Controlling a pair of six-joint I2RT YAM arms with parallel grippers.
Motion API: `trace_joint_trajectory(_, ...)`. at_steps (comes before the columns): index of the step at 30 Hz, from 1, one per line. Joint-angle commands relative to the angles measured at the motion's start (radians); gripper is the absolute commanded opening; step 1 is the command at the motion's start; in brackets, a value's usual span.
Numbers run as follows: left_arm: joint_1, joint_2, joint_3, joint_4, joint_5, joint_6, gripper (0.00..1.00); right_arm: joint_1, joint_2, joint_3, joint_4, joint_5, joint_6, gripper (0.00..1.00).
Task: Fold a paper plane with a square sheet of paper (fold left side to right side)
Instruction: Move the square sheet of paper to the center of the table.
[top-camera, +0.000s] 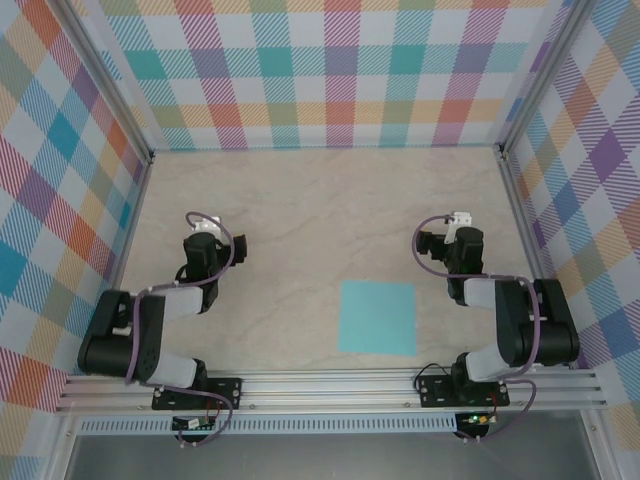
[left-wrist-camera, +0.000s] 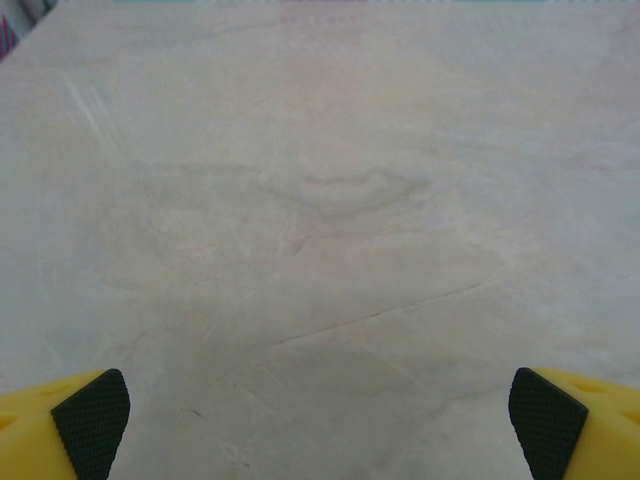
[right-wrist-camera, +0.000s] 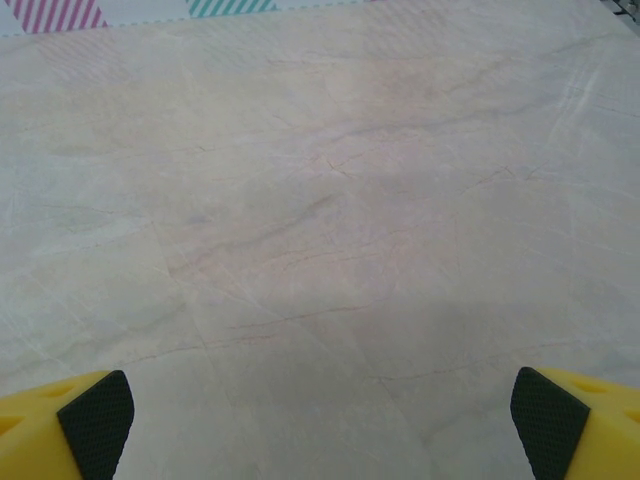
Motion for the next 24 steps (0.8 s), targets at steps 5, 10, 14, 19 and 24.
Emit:
trace_joint_trajectory(5, -0.193, -0.365, 0.157, -0.430, 0.013, 0.052, 1.00, -0.005, -0.317, 0.135, -0.468, 0.013, 0.068, 1.00)
trace_joint_trajectory(10, -0.305, -0.447, 0.222, -0.595, 0.168, -0.034, 1.00, -0.004, -0.473, 0.230, -0.825, -0.032, 0.225, 1.00)
trace_joint_trajectory(14, -0.463, -0.402, 0.270, -0.683, 0.267, -0.083, 1.00, -0.002, -0.563, 0.269, -1.039, -0.070, 0.321, 1.00)
trace_joint_trajectory(19, -0.722, -0.229, 0.343, -0.703, 0.223, -0.077, 1.00, 0.004, -0.639, 0.320, -1.207, -0.009, 0.336, 1.00)
trace_joint_trajectory(24, -0.897, 0.063, 0.491, -0.734, 0.186, -0.036, 1.00, 0.006, -0.704, 0.375, -1.289, 0.049, 0.336, 1.00)
